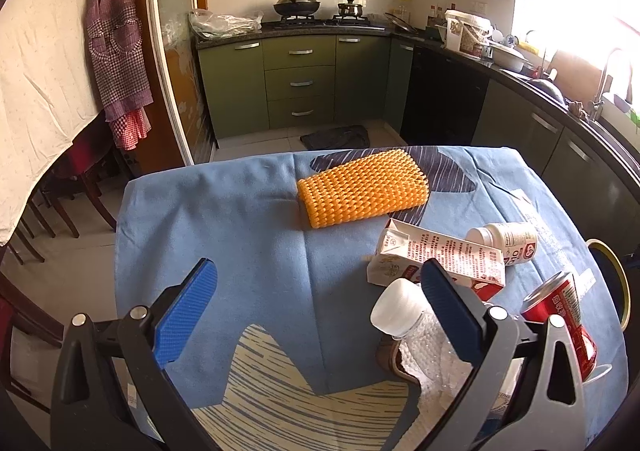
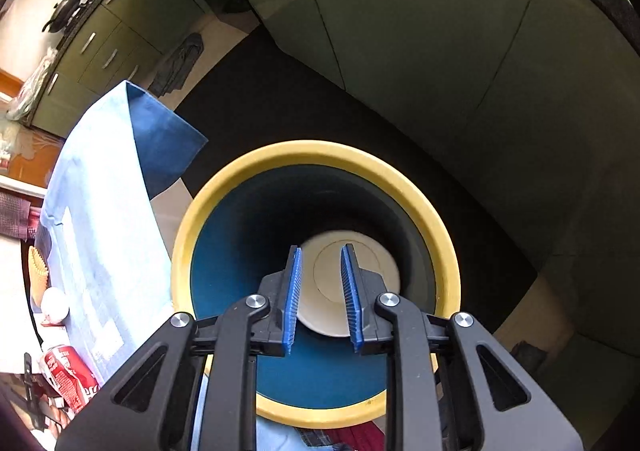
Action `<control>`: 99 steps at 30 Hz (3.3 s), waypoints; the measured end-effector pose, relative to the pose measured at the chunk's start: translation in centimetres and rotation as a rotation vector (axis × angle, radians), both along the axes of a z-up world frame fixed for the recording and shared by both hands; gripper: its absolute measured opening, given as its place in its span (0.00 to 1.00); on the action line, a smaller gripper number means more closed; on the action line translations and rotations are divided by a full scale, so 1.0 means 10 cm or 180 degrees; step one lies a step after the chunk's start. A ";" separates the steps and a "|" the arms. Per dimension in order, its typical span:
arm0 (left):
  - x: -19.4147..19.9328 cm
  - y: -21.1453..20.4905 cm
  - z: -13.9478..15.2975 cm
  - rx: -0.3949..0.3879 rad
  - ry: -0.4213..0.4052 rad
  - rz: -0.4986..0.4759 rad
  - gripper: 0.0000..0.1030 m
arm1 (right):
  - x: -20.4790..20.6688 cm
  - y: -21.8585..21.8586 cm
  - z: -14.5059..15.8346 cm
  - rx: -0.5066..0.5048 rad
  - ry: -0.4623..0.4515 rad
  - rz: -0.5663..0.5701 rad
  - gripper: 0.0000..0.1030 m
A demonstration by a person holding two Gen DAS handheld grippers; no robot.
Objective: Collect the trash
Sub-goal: 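Carry the paper bucket into the yellow-rimmed bin and open the right gripper, then grasp the orange mesh sponge with the left gripper, then carry the orange sponge over the bin and release it with the left gripper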
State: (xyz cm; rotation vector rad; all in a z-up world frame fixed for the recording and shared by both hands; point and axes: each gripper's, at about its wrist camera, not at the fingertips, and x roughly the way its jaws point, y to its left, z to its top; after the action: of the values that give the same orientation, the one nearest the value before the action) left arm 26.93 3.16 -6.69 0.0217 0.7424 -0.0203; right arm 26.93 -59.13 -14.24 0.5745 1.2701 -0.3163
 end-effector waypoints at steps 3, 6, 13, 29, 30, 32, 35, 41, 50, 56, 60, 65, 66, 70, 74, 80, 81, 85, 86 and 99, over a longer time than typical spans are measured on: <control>0.05 -0.03 0.01 -0.0006 0.0071 -0.0055 0.94 | 0.01 0.09 0.03 0.0044 -0.0014 0.0101 0.20; 0.17 -0.06 0.06 0.0010 0.0185 -0.0083 0.94 | -0.05 0.12 0.03 0.0056 -0.0006 0.0182 0.20; 0.82 -0.30 0.17 0.0550 0.0196 -0.0440 0.94 | -0.07 0.20 0.05 0.0132 -0.0037 0.0263 0.20; 1.76 -0.36 -0.50 0.0273 0.0985 -0.0650 0.71 | 0.02 0.35 0.07 0.0157 -0.0074 0.0395 0.20; 1.75 -0.35 -0.53 0.0185 0.1074 -0.0704 0.60 | 0.02 0.35 0.07 0.0160 -0.0074 0.0396 0.20; 1.73 -0.35 -0.55 0.0164 0.1120 -0.0677 0.53 | 0.02 0.36 0.07 0.0169 -0.0075 0.0397 0.20; 1.69 -0.37 -0.54 0.0090 0.1149 -0.0762 0.19 | 0.01 0.36 0.06 0.0187 -0.0083 0.0416 0.20; 1.61 -0.35 -0.49 0.0009 0.1204 -0.0833 0.00 | 0.01 0.39 0.08 0.0201 -0.0105 0.0457 0.20; 1.66 -0.06 -0.38 -0.0035 0.1191 -0.0396 0.75 | 0.02 0.38 0.06 0.0226 -0.0093 0.0471 0.22; 1.66 0.04 -0.57 -0.0515 0.1625 -0.0435 0.49 | 0.07 0.41 0.01 0.0246 -0.0085 0.0505 0.22; 1.64 -0.03 -0.57 -0.0536 0.1627 -0.0466 0.42 | 0.09 0.42 0.00 0.0253 -0.0084 0.0527 0.22; 1.63 -0.08 -0.51 -0.0660 0.1583 -0.0486 0.09 | 0.06 0.39 -0.01 0.0256 -0.0102 0.0510 0.22; 1.61 -0.08 -0.48 -0.0662 0.1562 -0.0502 0.08 | 0.05 0.38 -0.01 0.0258 -0.0106 0.0501 0.22; 1.53 -0.11 -0.30 -0.0668 0.1369 -0.0574 0.06 | 0.01 0.35 0.00 0.0266 -0.0129 0.0480 0.22; 1.41 -0.20 -0.01 -0.0597 0.1126 -0.0699 0.05 | -0.03 0.33 0.02 0.0276 -0.0161 0.0471 0.22; 1.17 -0.51 0.44 -0.0409 0.0829 -0.0927 0.05 | -0.11 0.29 0.07 0.0272 -0.0229 0.0464 0.22; 1.13 -0.57 0.51 -0.0382 0.0795 -0.0969 0.05 | -0.13 0.29 0.08 0.0270 -0.0242 0.0465 0.22; 0.95 -0.84 0.73 -0.0300 0.0695 -0.1130 0.05 | -0.21 0.27 0.13 0.0262 -0.0298 0.0472 0.22; 0.90 -0.90 0.77 -0.0283 0.0665 -0.1170 0.05 | -0.24 0.26 0.14 0.0257 -0.0313 0.0475 0.22; 0.10 -2.32 1.17 -0.0095 0.0450 -0.2206 0.05 | -0.79 0.06 0.56 0.0051 -0.0645 0.0486 0.22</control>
State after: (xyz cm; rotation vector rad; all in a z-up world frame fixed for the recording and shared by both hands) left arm 27.89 -20.00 5.00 0.2504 0.8461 -0.6994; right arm 19.06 -58.54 -8.64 0.5064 1.1140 -0.1175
